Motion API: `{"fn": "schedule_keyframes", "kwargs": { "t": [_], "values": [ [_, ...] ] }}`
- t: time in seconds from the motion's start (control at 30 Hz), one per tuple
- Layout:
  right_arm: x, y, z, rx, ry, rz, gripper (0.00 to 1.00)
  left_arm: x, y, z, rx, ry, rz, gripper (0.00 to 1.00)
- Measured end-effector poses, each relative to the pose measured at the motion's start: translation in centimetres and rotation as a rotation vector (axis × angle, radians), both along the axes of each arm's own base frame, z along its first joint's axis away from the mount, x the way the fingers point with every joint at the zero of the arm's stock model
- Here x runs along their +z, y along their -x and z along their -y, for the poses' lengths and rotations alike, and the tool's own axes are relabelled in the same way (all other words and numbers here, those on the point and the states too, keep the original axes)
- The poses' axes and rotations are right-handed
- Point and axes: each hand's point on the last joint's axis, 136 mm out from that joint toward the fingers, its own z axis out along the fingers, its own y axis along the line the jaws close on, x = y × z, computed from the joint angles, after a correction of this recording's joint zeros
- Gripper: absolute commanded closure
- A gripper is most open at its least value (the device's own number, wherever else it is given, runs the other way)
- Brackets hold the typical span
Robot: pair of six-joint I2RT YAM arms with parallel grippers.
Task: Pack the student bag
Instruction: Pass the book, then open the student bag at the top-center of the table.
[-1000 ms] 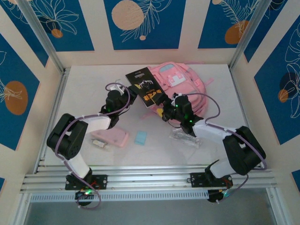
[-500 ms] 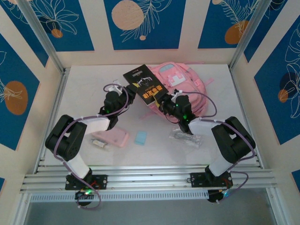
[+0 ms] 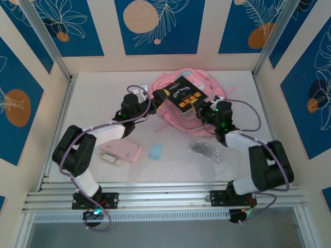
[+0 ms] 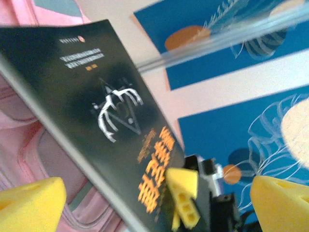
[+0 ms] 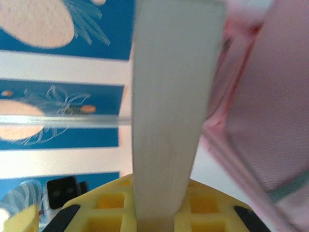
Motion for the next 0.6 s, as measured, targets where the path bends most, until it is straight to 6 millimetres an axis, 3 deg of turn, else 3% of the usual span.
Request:
{"fn": "schedule_keyframes", "kwargs": {
  "t": [0.2, 0.3, 0.4, 0.47, 0.6],
  "values": [
    [2.8, 1.9, 7.7, -0.155, 0.135, 0.031, 1.00, 1.2, 2.3, 4.7, -0.177, -0.321, 0.194, 0.07],
    [3.5, 3.1, 11.4, -0.236, 0.177, 0.025, 1.00, 1.4, 2.4, 7.1, -0.243, -0.465, 0.304, 0.09],
    [3.5, 4.3, 14.7, -0.313, 0.203, -0.004, 1.00, -0.7, 1.8, 9.1, -0.301, -0.625, 0.360, 0.10],
    [3.4, 5.1, 16.4, -0.353, 0.214, -0.027, 1.00, -3.2, 1.3, 10.1, -0.345, -0.748, 0.379, 0.10],
    [3.4, 6.2, 17.8, -0.369, 0.214, -0.050, 1.00, -8.1, 1.1, 11.7, -0.448, -0.938, 0.389, 0.12]
  ]
}}
